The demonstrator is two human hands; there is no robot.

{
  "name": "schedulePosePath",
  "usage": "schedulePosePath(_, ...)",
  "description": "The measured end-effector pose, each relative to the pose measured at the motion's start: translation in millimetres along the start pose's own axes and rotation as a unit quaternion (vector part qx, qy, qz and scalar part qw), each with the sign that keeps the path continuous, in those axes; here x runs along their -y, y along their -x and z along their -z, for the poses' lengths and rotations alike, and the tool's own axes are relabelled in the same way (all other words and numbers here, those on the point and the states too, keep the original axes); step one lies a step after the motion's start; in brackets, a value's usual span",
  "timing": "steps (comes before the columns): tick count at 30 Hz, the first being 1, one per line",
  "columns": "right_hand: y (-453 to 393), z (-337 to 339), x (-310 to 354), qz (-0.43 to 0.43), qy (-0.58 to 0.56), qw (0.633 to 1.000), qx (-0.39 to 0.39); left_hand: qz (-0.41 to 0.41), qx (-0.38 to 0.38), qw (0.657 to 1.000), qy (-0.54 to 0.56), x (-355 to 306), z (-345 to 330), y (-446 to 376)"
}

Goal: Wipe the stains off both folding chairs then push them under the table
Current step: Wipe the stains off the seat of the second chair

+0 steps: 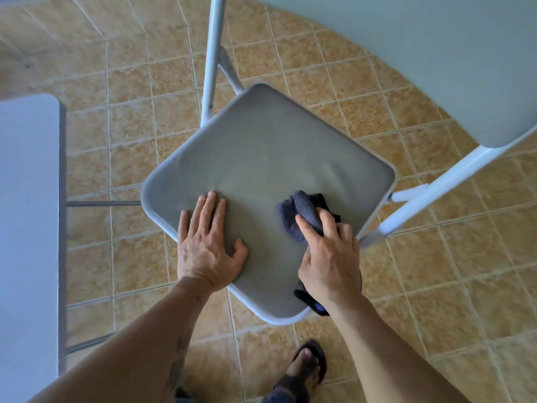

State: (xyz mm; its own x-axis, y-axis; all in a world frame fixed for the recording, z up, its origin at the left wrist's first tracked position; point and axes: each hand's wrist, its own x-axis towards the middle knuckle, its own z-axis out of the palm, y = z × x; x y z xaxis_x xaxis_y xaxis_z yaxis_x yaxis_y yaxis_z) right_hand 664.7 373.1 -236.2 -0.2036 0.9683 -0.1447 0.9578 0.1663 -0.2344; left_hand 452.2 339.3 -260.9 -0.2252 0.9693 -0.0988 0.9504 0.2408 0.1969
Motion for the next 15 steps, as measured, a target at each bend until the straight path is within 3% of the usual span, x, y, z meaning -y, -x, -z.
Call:
schedulePosePath(5,-1,5,4,-0.009,-0.01,1.0,-0.003,0.004,-0.004,0.999,0.032,1,3,-1)
schedulePosePath(12,5,21,23,-0.135,-0.029,0.989,0.058,-0.039,0.131,0.984,0.115,27,35,-8)
schedulePosePath(15,22,30,60,-0.092,-0.04,0.994,0.043,-0.015,0.117,0.969,0.217,48,58,7)
